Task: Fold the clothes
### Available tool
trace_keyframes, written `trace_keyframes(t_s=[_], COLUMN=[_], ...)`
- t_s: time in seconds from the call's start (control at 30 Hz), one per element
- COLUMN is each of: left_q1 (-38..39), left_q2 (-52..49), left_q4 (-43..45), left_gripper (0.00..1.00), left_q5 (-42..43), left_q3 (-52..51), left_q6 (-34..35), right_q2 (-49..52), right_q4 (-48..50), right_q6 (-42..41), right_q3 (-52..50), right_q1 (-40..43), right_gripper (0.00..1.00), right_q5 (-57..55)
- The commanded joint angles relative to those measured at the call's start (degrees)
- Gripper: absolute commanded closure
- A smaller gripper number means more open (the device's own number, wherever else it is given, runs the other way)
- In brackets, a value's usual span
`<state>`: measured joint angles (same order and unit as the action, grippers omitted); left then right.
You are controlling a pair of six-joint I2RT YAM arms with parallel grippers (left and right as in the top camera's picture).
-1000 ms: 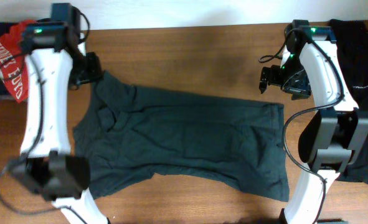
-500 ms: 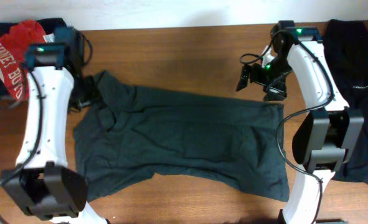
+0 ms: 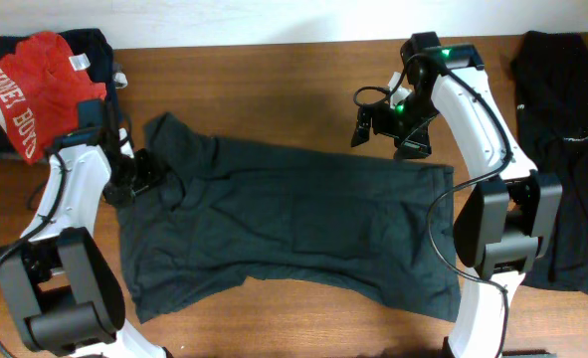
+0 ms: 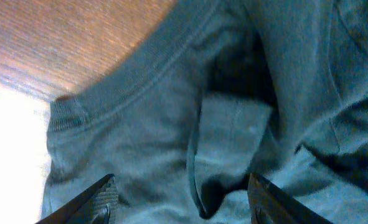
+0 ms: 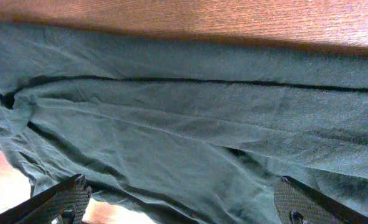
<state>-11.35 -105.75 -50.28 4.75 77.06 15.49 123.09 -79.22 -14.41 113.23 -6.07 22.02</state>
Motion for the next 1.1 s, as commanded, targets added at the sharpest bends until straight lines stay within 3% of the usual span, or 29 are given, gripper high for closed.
trace_keyframes(t_s=[0.0, 0.23, 0.33, 0.6, 0.77, 1.07], left_q1=[-1.9, -2.2, -2.2, -2.2, -2.2, -2.2], left_q2=[0.1, -5.0, -7.3, -7.3, -7.3, -7.0], left_q4=[3.4, 6.7, 7.6, 10.8, 10.8, 10.4], left_gripper=[0.39, 0.39, 0.44, 0.45, 0.57, 0.99], left_q5=[7.3, 11.0, 11.0, 14.9, 15.0, 15.0], left_q3=[-2.5, -2.8, -2.8, -2.8, -2.8, -2.6], left_q6=[-2.5, -5.1, -5.1, -6.4, -6.4, -6.4], right_q2=[-0.5, -0.5, -0.5, -0.5, -0.5, -0.5], right_q4=[0.0, 0.2, 0.2, 0.2, 0.3, 0.2], right_q6=[0.0, 0.0, 0.0, 0.0, 0.0, 0.0], right_q3=[-0.2, -0.2, -0.2, -0.2, -0.2, -0.2], right_q1=[-0.3, -0.3, -0.3, -0.3, -0.3, -0.3], right_gripper=[0.01, 0.01, 0.01, 0.01, 0.01, 0.01], right_q5=[0.5, 0.5, 0.4, 0.2, 0.2, -0.2])
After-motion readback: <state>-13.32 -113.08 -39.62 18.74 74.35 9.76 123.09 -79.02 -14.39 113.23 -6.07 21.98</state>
